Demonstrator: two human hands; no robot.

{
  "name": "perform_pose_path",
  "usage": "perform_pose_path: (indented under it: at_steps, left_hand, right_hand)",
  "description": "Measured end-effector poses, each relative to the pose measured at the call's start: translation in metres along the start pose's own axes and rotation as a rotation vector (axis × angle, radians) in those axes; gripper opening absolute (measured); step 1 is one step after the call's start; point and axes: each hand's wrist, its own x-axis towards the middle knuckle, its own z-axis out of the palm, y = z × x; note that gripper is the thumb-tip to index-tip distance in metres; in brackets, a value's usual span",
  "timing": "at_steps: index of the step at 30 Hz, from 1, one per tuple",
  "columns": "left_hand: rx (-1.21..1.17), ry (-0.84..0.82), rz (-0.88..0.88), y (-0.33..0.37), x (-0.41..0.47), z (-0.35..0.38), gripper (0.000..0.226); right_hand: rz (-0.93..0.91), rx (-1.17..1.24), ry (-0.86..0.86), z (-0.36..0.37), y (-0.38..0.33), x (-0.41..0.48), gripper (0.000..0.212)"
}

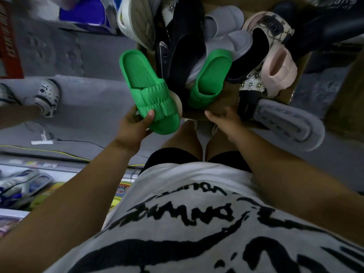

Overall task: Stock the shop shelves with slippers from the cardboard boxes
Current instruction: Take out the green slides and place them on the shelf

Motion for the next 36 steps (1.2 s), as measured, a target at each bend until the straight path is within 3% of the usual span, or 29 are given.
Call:
perform_pose_path:
  at_steps: [10, 18, 23, 27, 31, 36]
  left_hand:
    - [-0.064, 0.046, -0.009, -0.017, 0.003, 0.010, 0.042]
    - [-0.165, 0.065, 0.011, -0.029, 0.003, 0.011, 0.036]
    - [-0.186, 0.073, 0.031, -0.028, -0.004, 0.011, 0.043]
    - [-0.173, 0.073, 0.057, -0.021, -0.015, 0.017, 0.036]
    - [-0.172, 0.034, 0.094, -0.013, -0.029, 0.018, 0.042]
    - [-0.207, 0.057, 0.166, 0.002, -0.056, 0.030, 0.055]
  right_hand:
    - [-0.040, 0.102, 0.019, 0.027, -0.041, 0.057, 0.087]
    - [-0.138, 0.144, 0.158, 0.027, -0.033, 0.055, 0.112]
    - [-0.217, 0.339, 0.145, 0.017, -0.039, 0.018, 0.089]
    - [-0.256, 0.415, 0.113, -0.002, -0.046, -0.023, 0.078]
    - [-0.280, 0.486, 0.049, -0.028, -0.050, -0.063, 0.035]
    - [-0.366, 0.516, -0.108, -0.065, -0.041, -0.106, 0.047]
